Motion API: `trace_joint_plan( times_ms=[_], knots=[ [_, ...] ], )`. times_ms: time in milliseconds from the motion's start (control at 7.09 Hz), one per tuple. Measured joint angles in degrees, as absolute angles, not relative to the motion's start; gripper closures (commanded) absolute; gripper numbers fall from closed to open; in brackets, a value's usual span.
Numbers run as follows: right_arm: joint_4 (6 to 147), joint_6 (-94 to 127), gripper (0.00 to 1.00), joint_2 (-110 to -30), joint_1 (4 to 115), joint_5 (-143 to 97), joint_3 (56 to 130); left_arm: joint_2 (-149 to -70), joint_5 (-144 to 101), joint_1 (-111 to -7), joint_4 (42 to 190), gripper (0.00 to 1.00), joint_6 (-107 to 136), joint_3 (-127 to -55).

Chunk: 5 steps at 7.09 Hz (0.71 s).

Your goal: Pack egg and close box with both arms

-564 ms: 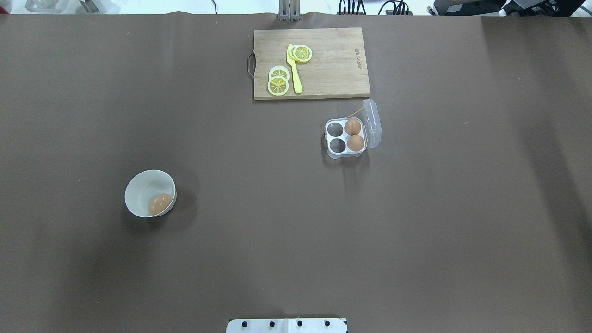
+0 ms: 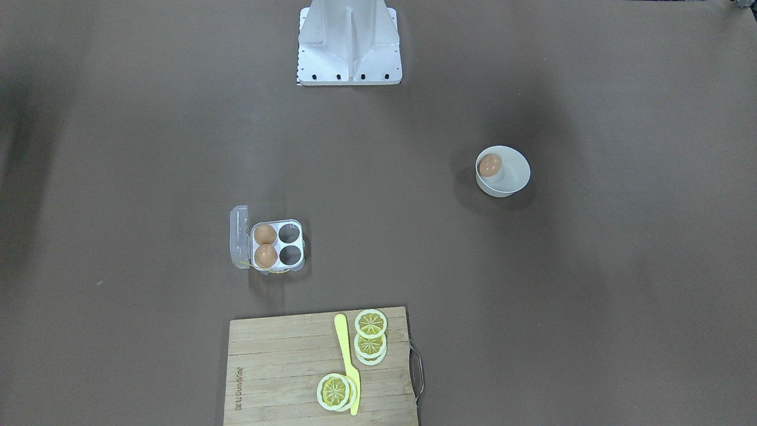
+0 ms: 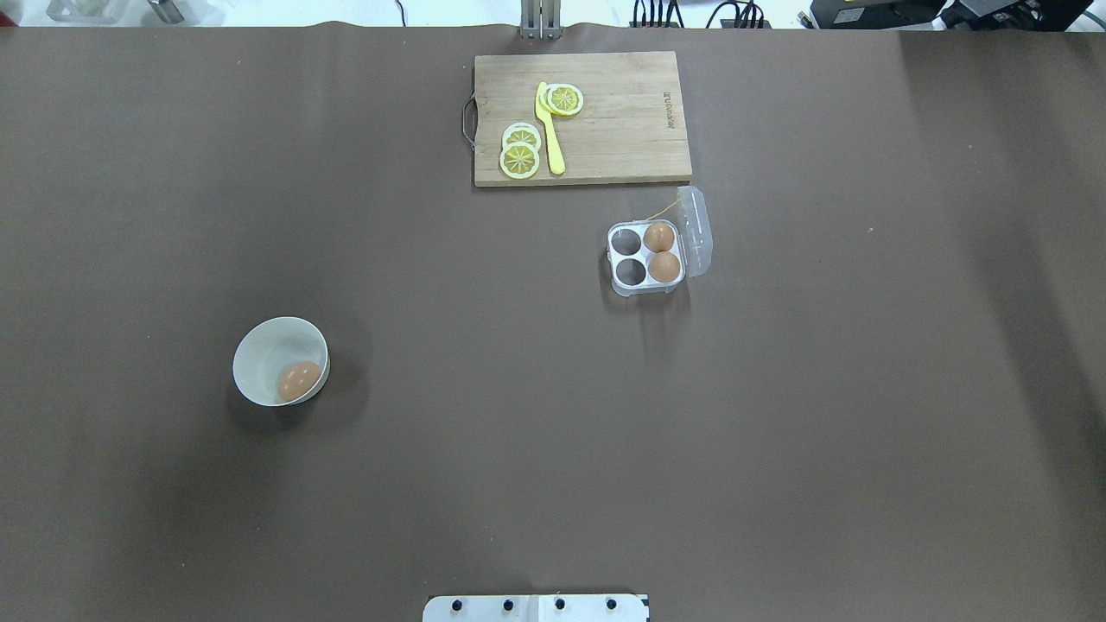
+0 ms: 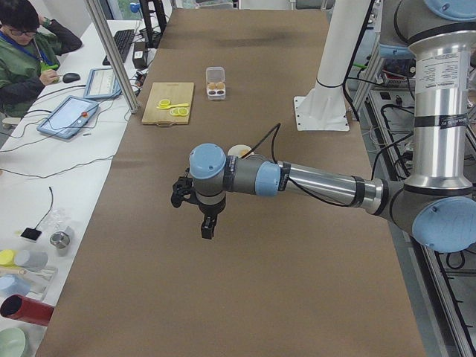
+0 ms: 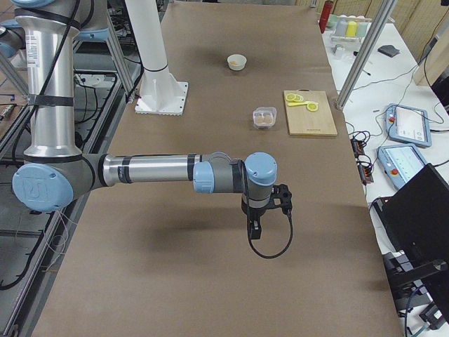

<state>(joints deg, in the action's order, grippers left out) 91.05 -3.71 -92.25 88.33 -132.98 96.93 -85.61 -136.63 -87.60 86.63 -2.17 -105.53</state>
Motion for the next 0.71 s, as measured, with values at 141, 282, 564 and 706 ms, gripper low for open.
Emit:
trace_joint_plan(
  times_ms=[141,282,564,706],
  knots=[
    [91.1,-3.8,0.00,-92.3,88.3,-133.0,97.7,-85.6,-136.7,-87.6,86.7,0.02,-2.2,-106.2],
    [91.1,-3.8,0.00,-92.3,88.3,-133.0,98.1,-85.6,-136.6,-87.6,86.7,0.02,-2.2,-107.1],
    [91.1,-3.6,0.00,-92.2,88.1,-133.3,98.5,-86.6,-136.6,-87.5,89.0,0.02,-2.2,-107.4],
    [91.1,-3.5,0.00,-92.0,88.1,-133.9,99.0,-87.7,-136.6,-87.4,92.1,0.02,-2.0,-106.3]
  ],
)
